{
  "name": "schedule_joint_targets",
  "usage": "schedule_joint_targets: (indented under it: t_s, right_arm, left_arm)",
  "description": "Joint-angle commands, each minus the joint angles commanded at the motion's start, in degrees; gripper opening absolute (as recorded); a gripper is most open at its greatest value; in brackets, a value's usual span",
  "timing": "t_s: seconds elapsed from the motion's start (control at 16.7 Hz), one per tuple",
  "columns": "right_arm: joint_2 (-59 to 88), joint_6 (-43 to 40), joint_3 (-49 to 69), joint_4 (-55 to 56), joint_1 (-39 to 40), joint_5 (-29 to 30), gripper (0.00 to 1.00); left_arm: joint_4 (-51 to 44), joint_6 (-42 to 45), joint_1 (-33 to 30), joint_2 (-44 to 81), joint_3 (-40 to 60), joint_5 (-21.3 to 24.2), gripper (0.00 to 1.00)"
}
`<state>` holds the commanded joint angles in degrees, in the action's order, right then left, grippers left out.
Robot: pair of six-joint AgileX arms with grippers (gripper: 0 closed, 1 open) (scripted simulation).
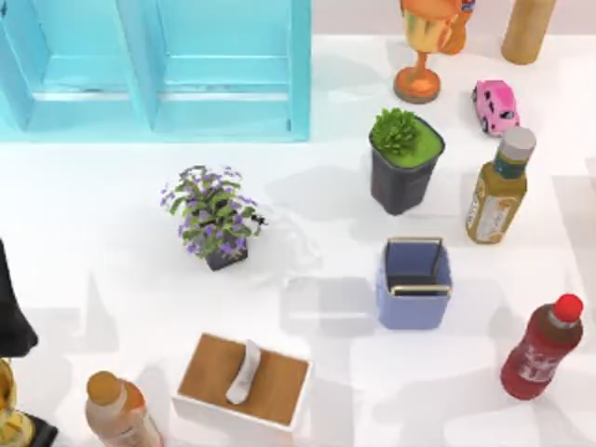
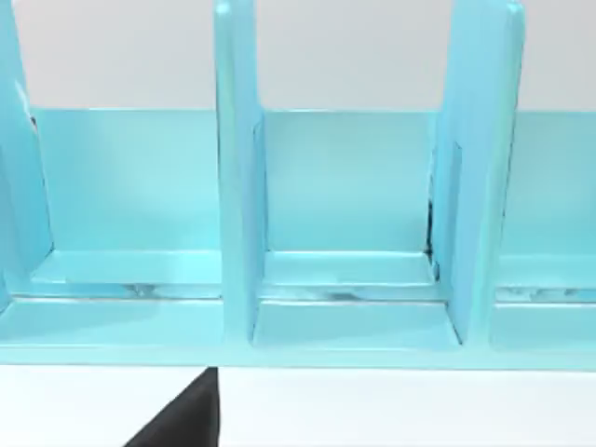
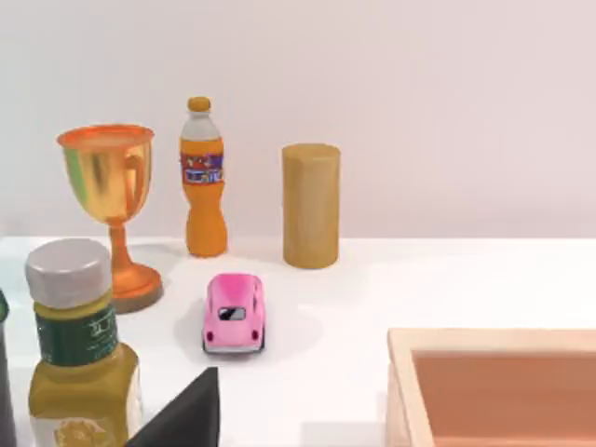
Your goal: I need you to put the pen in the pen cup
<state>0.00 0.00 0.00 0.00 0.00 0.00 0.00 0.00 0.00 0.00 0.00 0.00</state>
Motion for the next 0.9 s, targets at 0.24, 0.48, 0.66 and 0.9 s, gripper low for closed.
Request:
schedule_joint_targets:
  t_s: [0.24, 0.48, 0.66, 0.9]
  right_arm:
    - [0.0, 0.0, 0.0, 0.0, 0.0, 0.0, 1.00]
    - [0.0, 0.0, 0.0, 0.0, 0.0, 0.0, 1.00]
    - [0.0, 0.0, 0.0, 0.0, 0.0, 0.0, 1.00]
    - [0.0, 0.0, 0.0, 0.0, 0.0, 0.0, 1.00]
  left_arm:
    - [-0.9, -0.7, 1.2, 1.7, 1.3, 0.1, 1.00]
    - [-5.8, -4.2, 7.5, 12.2, 8.3, 1.5, 1.00]
    - [-11.5, -7.9, 14.3, 26.0, 16.3, 3.7, 1.00]
    - [-20.4, -12.8, 24.3, 49.5, 28.4, 7.8, 1.00]
